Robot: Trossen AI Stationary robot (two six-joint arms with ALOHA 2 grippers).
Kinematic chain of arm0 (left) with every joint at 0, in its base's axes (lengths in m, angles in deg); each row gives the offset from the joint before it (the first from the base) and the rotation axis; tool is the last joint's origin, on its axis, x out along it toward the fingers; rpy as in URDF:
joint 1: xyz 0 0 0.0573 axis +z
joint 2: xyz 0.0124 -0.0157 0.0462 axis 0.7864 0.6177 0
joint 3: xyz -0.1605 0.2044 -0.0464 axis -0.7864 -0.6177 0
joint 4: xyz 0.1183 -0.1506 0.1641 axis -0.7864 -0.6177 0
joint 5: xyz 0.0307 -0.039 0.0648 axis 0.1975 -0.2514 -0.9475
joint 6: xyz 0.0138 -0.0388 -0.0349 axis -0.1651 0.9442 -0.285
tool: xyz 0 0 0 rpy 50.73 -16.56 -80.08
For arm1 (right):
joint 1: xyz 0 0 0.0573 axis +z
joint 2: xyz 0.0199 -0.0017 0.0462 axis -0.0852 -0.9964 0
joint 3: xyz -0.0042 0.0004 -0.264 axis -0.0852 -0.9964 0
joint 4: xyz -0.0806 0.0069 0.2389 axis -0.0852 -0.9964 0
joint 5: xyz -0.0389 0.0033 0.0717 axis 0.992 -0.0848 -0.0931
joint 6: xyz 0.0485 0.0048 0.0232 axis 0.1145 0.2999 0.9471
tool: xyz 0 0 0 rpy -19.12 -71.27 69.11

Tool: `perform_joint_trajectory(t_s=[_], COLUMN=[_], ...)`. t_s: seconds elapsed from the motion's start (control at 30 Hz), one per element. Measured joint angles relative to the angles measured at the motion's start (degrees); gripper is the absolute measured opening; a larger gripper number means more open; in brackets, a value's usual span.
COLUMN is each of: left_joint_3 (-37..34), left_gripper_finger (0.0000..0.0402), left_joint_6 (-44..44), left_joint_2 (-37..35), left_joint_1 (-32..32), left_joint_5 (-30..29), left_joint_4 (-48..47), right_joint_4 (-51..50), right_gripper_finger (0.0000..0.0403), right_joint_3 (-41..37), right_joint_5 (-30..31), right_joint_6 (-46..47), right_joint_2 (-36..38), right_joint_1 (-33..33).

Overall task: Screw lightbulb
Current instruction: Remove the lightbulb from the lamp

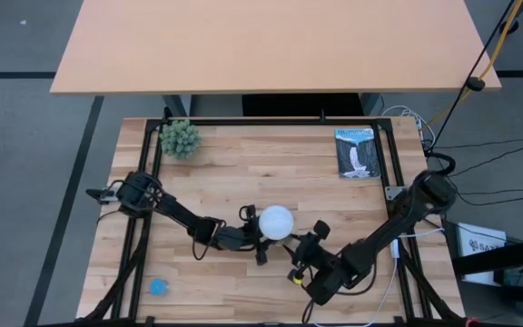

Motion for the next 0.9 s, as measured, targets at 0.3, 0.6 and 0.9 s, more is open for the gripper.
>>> perform_joint_trajectory(t_s=[0.3,0.6,0.9], left_joint_3=[0.00,1.61,7.05], left_gripper_finger=[0.0190,0.0190,0.0190], left_joint_6=[0.22,0.17,0.08], left_joint_2=[0.03,0.05,0.05], left_joint_1=[-0.09,-0.44,-0.51], left_joint_5=[0.02,0.41,0.39], left_joint_4=[0.65,3.21,1.66], right_joint_4=[0.05,4.01,10.02], right_gripper_finger=[0.0195,0.0227,0.0225], right_joint_3=[0.00,-0.04,-0.04], right_joint_5=[4.43,4.21,5.62], right_joint_6=[-8.15,-10.76,-17.55], right_joint_2=[5.58,5.38,5.55], right_joint_1=[-0.07,-2.38,-2.45])
